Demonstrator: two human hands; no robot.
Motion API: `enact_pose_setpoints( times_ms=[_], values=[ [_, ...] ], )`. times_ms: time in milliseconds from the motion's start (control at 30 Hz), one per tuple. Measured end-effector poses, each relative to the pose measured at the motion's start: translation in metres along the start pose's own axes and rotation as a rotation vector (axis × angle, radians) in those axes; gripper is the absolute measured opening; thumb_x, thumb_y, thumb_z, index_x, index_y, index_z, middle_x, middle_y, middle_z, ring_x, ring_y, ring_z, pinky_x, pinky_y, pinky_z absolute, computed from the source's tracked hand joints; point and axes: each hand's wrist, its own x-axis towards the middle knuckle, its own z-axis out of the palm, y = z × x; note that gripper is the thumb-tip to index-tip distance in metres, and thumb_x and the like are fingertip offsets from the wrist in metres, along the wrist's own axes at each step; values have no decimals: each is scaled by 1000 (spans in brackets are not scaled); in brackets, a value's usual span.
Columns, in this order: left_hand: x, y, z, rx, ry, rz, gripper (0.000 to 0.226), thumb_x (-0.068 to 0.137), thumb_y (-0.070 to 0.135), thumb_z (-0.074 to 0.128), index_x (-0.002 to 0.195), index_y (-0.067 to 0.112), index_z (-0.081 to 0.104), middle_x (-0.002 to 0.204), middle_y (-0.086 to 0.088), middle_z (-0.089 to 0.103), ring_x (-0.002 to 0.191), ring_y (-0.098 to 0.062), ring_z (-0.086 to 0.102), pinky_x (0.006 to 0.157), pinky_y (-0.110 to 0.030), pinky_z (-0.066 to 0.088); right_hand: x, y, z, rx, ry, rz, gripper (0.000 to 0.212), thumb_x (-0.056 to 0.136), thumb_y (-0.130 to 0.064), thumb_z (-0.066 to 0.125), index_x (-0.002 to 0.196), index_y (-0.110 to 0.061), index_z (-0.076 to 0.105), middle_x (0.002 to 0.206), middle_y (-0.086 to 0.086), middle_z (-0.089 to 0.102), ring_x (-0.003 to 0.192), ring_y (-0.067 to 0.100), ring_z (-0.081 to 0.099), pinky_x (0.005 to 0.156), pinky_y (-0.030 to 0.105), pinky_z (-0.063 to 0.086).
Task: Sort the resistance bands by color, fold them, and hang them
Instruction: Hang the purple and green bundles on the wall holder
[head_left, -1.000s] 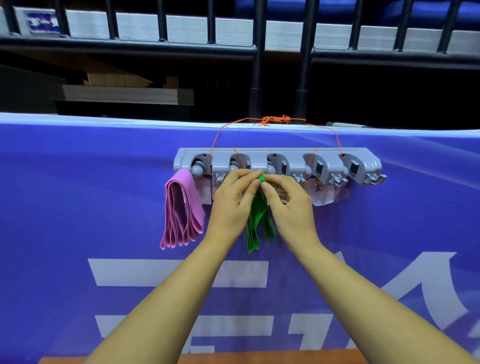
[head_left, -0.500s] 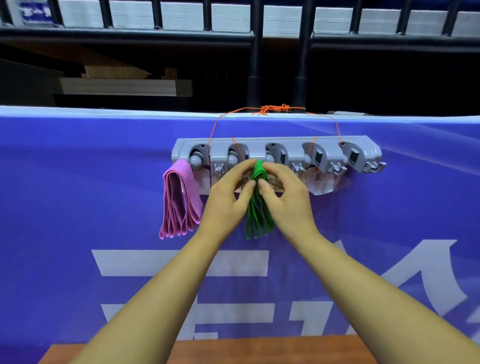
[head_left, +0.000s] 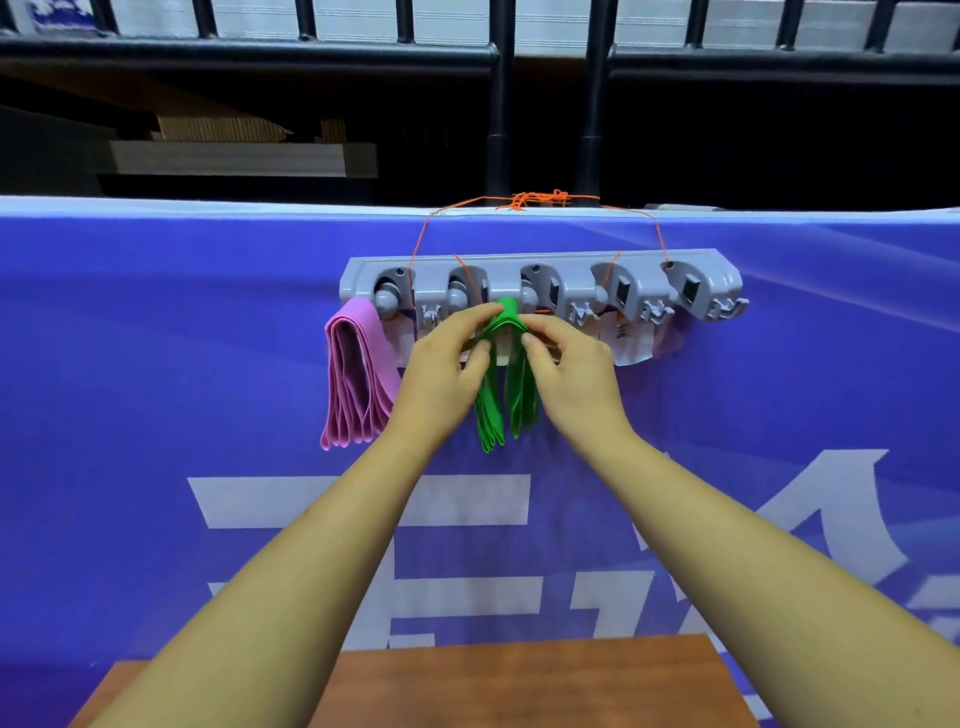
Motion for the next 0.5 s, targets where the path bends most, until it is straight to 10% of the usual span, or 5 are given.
enact_pose_setpoints(
  times_ms=[500],
  values=[
    [-208,-61,-4,144,-295,-502,15,95,24,56,106,15,62,103,3,63,94,-10,59,78,-16,42,-210,68,8,-290,-497,490,59,94,-33,56,145,-9,38,149,7,40,137,21,40,108,30,31]
  ],
)
